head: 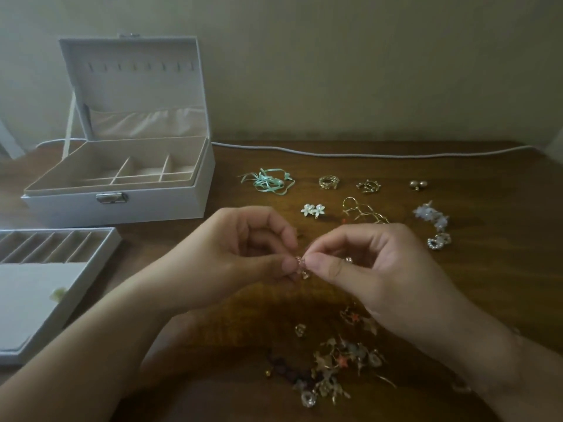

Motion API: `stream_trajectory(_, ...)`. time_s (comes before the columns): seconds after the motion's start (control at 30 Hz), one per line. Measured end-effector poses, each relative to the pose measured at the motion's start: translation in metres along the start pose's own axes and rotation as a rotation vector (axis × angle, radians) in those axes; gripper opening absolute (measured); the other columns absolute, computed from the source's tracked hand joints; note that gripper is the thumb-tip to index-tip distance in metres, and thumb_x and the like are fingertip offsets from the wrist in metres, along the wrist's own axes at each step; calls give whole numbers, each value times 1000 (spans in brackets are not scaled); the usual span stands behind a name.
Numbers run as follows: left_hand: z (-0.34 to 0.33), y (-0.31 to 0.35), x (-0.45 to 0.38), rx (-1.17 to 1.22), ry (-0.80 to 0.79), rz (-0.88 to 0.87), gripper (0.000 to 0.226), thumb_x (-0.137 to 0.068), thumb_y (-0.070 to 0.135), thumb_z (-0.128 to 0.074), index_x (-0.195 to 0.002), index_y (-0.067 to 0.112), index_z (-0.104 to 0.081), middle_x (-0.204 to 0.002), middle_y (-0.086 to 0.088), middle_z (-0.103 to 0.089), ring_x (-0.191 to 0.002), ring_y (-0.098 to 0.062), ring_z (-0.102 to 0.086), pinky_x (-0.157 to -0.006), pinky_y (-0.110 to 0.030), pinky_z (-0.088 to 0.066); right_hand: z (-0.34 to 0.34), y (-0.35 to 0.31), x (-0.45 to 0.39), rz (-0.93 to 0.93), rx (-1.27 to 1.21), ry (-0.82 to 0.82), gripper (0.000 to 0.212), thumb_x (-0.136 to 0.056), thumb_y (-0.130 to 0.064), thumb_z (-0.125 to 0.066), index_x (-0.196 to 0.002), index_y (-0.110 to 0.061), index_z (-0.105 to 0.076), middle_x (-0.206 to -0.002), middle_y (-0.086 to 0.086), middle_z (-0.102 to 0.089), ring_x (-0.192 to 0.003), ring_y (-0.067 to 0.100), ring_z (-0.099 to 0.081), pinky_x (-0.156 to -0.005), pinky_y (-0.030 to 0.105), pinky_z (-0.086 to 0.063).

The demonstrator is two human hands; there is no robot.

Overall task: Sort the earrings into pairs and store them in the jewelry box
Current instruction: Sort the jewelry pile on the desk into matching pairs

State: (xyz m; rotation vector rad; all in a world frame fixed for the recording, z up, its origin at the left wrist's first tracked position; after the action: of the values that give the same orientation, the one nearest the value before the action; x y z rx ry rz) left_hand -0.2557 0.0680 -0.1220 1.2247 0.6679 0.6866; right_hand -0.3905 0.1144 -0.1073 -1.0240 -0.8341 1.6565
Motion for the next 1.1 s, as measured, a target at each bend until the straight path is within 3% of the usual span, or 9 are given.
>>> stream_trajectory(0.1, -6, 0, 0, 64, 5, 19, 11, -71, 8, -73, -79, 16, -71, -75, -19, -73, -69, -23, -73, -62, -23, -56, 3, -10, 2, 113, 53, 61, 4, -84, -26, -70, -83, -25, -75, -80, -12, -72, -79, 8, -68, -67, 21, -55)
stream_trajectory(0.27, -6, -6, -1, 176, 178, 56, 13, -56, 17, -79, -66, 20, -71, -68, -20, -71, -63, -24, -73, -53, -24, -56, 3, 4, -1, 41, -4, 45, 7, -86, -23, -69, -91, -22, -72, -86, -7, -72, -83, 9, -70, -73, 28, -58)
stream_trajectory(0.4, -14, -10, 0, 268, 198, 48, 29, -53, 31, -92, -65, 19, -68, -67, -21, -70, -57, -23, -70, -49, -24, -54, -9, 29, -1, -317, -576, -149, 9, -83, -10, -64, -90, -7, -68, -77, 5, -67, -70, 17, -66, -60, 27, -56)
stream_trajectory(0.5, -15, -7, 2, 101, 205, 5, 38, -60, 47, -86, -69, 15, -67, -66, -17, -70, -55, -21, -68, -50, -22, -52, 22, 38, -10, -361, -714, -167, 8, -81, -7, -64, -88, -5, -66, -71, 8, -63, -62, 16, -59, -53, 24, -52)
stream_trajectory(0.63, -15, 5, 7, -573, 222, -98, 24, -70, 54, -73, -80, 34, -67, -68, 8, -68, -59, -9, -63, -50, -17, -46, 92, 52, -20, -309, -234, -53, 3, -78, -8, -68, -80, -10, -69, -68, 7, -63, -60, 17, -58, -50, 23, -48)
stream_trajectory(0.73, -21, 6, 6, -801, 94, -188, 22, -76, 60, -65, -87, 41, -65, -81, 21, -64, -72, -7, -60, -55, -12, -43, 109, 67, -19, -380, 245, -99, 8, -82, -11, -72, -76, -17, -73, -65, 3, -68, -58, 13, -61, -52, 23, -47)
stream_trajectory(0.83, -25, -1, 5, -892, -20, -215, 28, -77, 62, -58, -96, 42, -63, -89, 25, -60, -76, -4, -59, -59, -16, -48, 104, 71, -21, -383, 549, -150, 8, -82, -23, -73, -75, -27, -73, -66, -9, -70, -58, 4, -64, -54, 19, -46)
stream_trajectory(1.0, -26, -6, 6, -890, -161, -193, 21, -83, 48, -70, -102, 45, -63, -94, 25, -58, -85, -3, -60, -67, -16, -49, 80, 62, -22, -303, 727, -155, 5, -84, -28, -72, -80, -32, -71, -80, -14, -65, -76, 1, -59, -68, 16, -40)
stream_trajectory(1.1, -31, -10, 10, -881, -294, -184, 23, -86, 45, -70, -107, 43, -63, -103, 23, -58, -94, -6, -61, -77, -23, -51, 65, 59, -21, -263, 817, -191, 4, -86, -29, -69, -85, -32, -69, -80, -17, -59, -78, 0, -54, -60, 13, -36)
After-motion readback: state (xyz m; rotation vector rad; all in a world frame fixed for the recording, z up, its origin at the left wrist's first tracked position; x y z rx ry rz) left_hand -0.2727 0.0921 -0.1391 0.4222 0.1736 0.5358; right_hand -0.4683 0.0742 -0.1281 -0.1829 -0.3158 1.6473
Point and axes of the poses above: each hand's wrist, its own x-axis away from the middle knuckle, its own z-axis out of the back of the hand, y = z × x, the point moved 8 cm from there along -x, towards the middle knuckle
